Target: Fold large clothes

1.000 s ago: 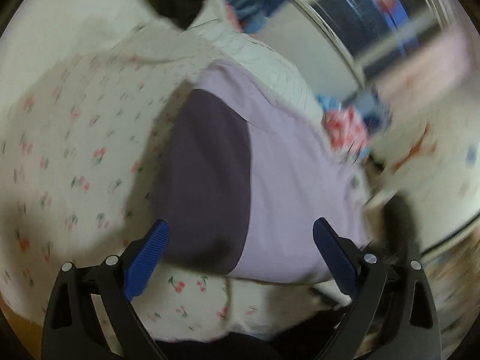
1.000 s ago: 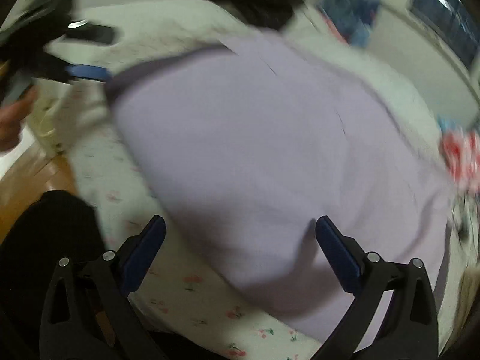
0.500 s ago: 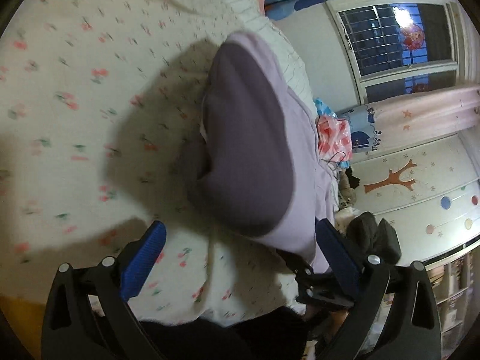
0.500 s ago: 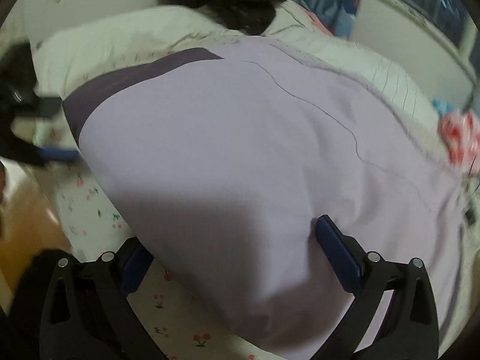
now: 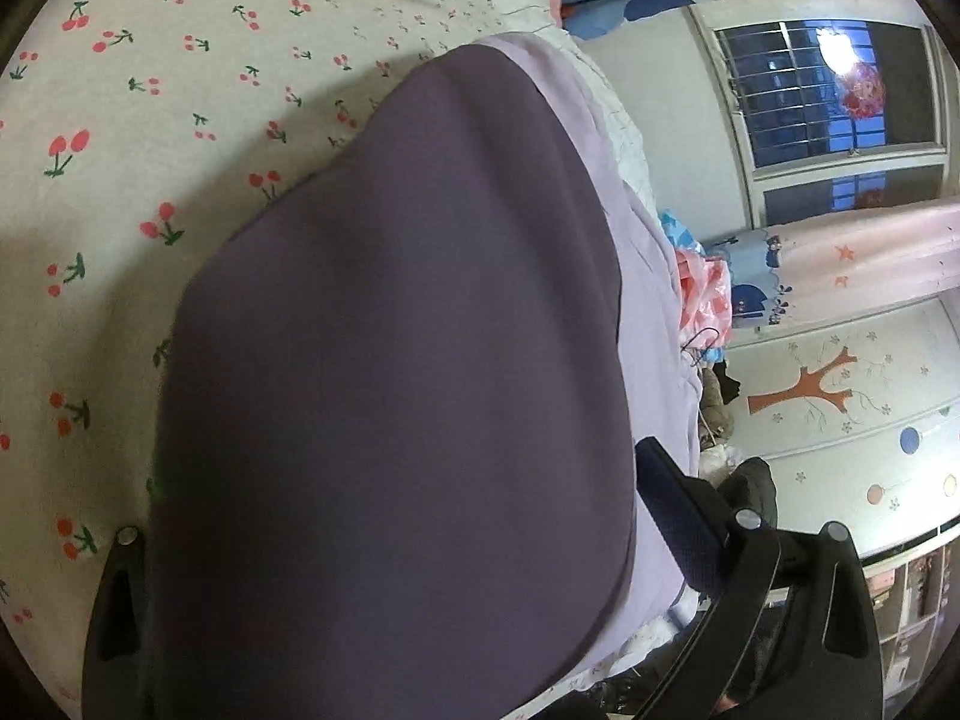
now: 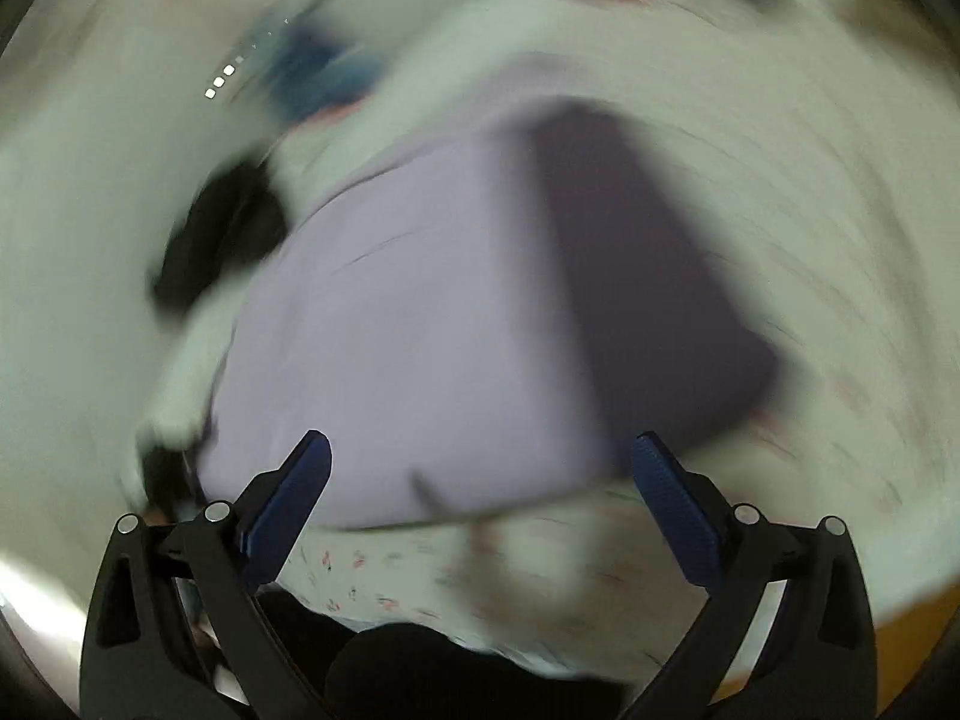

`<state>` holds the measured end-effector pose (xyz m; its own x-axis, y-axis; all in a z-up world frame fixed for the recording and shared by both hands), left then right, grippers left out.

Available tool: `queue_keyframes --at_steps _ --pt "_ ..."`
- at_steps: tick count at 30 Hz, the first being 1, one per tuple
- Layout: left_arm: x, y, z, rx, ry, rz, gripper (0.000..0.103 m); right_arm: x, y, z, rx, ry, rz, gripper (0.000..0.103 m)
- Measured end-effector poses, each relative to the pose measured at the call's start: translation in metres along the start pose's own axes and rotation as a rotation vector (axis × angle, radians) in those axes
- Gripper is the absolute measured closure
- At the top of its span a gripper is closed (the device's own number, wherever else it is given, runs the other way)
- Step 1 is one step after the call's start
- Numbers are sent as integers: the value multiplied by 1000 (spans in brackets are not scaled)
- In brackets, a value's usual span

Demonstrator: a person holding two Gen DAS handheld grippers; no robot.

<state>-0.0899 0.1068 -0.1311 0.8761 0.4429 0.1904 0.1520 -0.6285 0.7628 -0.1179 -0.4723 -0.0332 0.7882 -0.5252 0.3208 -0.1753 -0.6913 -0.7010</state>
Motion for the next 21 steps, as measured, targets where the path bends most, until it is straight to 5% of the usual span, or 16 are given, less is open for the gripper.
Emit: queue_keyframes --at_steps 3,5,8,12,14,16,17,18,21 --pt "-1 4 -5 -2 21 -48 7 4 54 -7 132 -2 197 6" --pt "-2 10 -9 0 45 -58 7 7 67 4 177 -8 251 6" --pt "-1 8 -5 34 47 -65 7 15 67 22 354 60 294 6" --pt "3 5 2 54 50 -95 8 25 70 33 324 96 311 6" --pt "3 13 -1 73 58 -72 16 30 61 26 374 136 280 7" --pt "4 19 -4 93 66 -49 29 36 53 26 425 168 261 22" --pt "5 25 -7 94 72 -37 38 38 48 27 405 167 231 54" --pt "6 29 -11 91 74 -29 45 41 43 26 389 164 200 64" --pt "7 48 -21 73 86 20 56 48 23 13 410 156 121 71"
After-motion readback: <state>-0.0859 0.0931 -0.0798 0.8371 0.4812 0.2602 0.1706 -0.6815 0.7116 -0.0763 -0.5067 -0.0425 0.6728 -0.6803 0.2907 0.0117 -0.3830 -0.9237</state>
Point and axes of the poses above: each gripper's, at about its wrist camera, not at the fingertips, and z roughly the way its jaws point, y to its right, x to its top, the point moved 3 cm from there along z, roughly the way its jaws point, and after that the axes turned 4 degrees about x, right-handed, at the moved point
